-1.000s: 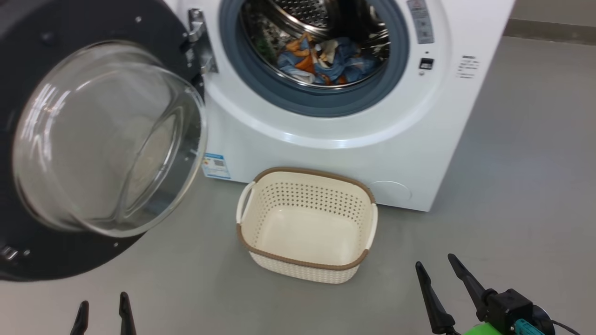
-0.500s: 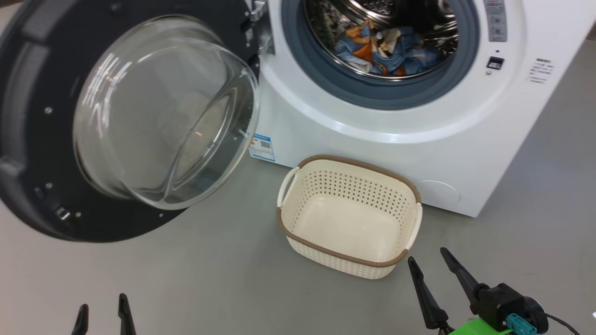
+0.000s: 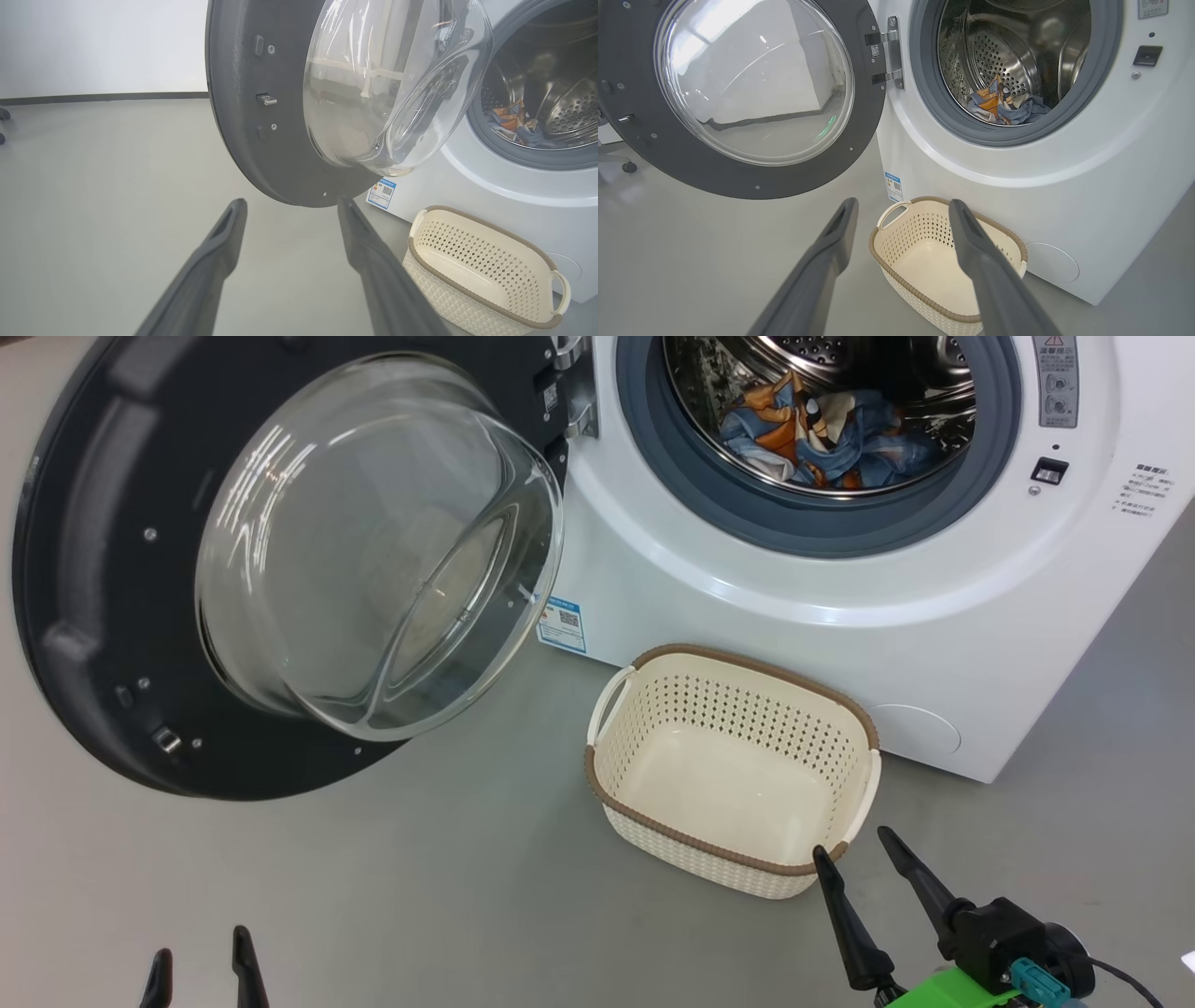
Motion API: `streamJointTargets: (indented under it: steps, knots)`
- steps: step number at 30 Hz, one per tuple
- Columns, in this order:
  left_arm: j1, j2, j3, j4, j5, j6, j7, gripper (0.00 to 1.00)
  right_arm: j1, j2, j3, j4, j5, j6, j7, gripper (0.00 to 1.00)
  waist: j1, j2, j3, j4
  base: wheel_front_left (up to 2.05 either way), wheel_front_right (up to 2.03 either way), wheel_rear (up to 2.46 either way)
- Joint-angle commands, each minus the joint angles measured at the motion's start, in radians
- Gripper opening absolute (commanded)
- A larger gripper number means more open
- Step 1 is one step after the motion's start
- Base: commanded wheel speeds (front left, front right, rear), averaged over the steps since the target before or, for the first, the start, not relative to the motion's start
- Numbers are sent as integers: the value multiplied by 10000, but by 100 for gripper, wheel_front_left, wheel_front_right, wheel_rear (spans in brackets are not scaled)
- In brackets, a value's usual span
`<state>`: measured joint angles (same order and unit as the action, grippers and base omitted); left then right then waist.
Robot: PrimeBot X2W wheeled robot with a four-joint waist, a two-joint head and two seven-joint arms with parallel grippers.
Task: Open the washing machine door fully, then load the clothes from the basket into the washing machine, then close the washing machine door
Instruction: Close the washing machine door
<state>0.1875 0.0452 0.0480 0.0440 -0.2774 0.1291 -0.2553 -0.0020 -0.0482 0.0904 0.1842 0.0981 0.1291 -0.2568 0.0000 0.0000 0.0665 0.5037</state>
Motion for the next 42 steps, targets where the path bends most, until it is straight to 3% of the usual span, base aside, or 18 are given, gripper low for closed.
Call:
streamJointTargets:
  steps: [1,14,15,17,23,28,30,36,38,42]
  knots:
    - [-160,51,357,-266,-24,82,-65,100,-296,-20,305,-193,-119,16,-49,100,0,0,-8,-7,0,0,0]
    - [-153,51,360,-328,76,-61,-65,100,-278,-20,312,-117,-88,16,-49,100,0,0,0,5,0,0,0]
    - [-151,51,359,-310,91,-99,-65,78,-283,-20,317,-111,-78,16,-49,100,0,0,1,-2,0,0,0]
    - [-157,51,364,-273,58,-145,-65,0,-297,-20,321,-104,-60,16,-49,100,0,0,12,-18,0,0,0]
    - [-244,51,508,-235,-486,-261,-65,0,-296,-20,318,-109,-14,16,-49,100,0,0,27,-78,0,0,0]
    - [-428,51,886,-199,-1197,-697,-65,0,-277,-20,273,-142,-2,16,-49,100,0,0,58,-84,0,0,0]
    - [-840,51,1824,-162,-2706,-933,-65,0,-238,-20,231,-154,12,16,-49,100,0,0,61,-62,0,0,0]
    - [-2041,106,3797,485,-5109,-1791,-65,0,-227,-20,214,-179,36,16,-49,100,0,0,87,-71,0,0,0]
    - [-2666,375,4348,755,-6018,-2028,43,0,-242,-20,234,-181,31,16,-49,100,0,0,114,-96,0,0,0]
    - [-3845,1573,5033,1334,-7034,-2195,583,0,-312,-20,264,-188,39,16,-49,100,0,0,214,-201,0,0,0]
